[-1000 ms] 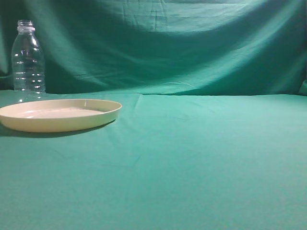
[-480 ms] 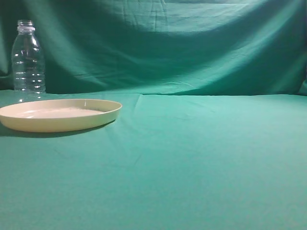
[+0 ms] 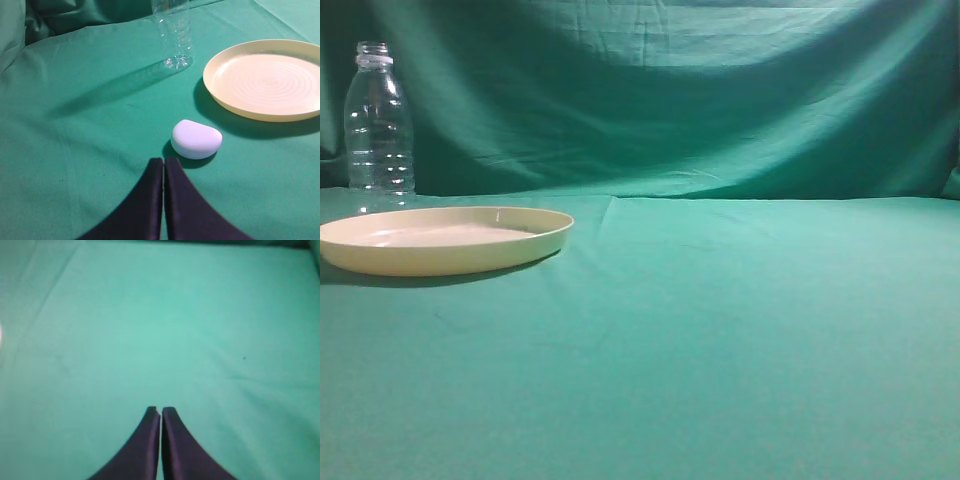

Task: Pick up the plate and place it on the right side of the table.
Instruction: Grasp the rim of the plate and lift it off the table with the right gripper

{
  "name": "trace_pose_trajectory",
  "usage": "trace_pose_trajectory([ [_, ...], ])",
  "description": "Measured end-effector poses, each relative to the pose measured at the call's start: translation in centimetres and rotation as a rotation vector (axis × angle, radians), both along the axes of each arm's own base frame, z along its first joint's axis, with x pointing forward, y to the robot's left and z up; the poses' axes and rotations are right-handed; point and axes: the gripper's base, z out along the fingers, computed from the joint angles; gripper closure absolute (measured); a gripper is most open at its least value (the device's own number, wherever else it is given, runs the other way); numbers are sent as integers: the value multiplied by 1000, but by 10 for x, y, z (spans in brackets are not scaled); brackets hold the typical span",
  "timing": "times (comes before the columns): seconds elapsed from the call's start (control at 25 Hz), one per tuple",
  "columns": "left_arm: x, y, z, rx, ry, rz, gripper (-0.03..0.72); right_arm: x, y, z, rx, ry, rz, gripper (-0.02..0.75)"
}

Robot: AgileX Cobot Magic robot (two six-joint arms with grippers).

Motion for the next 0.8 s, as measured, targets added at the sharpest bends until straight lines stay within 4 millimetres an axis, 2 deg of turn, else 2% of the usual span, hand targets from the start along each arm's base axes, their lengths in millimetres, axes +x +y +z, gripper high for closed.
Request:
trace_pose_trajectory([
  [0.12, 0, 0, 0, 0, 0, 0, 688, 23, 20, 5, -73, 223, 120, 738],
  [0.24, 0, 0, 0, 0, 0, 0, 688, 46, 45, 3, -119, 343, 221, 738],
  [0.44, 0, 0, 0, 0, 0, 0, 688, 73, 104, 0, -139, 331, 376, 738],
  [0.72, 0, 0, 0, 0, 0, 0, 688, 104, 195, -19, -181, 252, 587, 738],
  [0.76, 0, 0, 0, 0, 0, 0, 688, 112, 205, -23, -165, 240, 590, 687],
  [0.8, 0, 0, 0, 0, 0, 0, 688, 120, 212, -29, -147, 238, 586, 687],
])
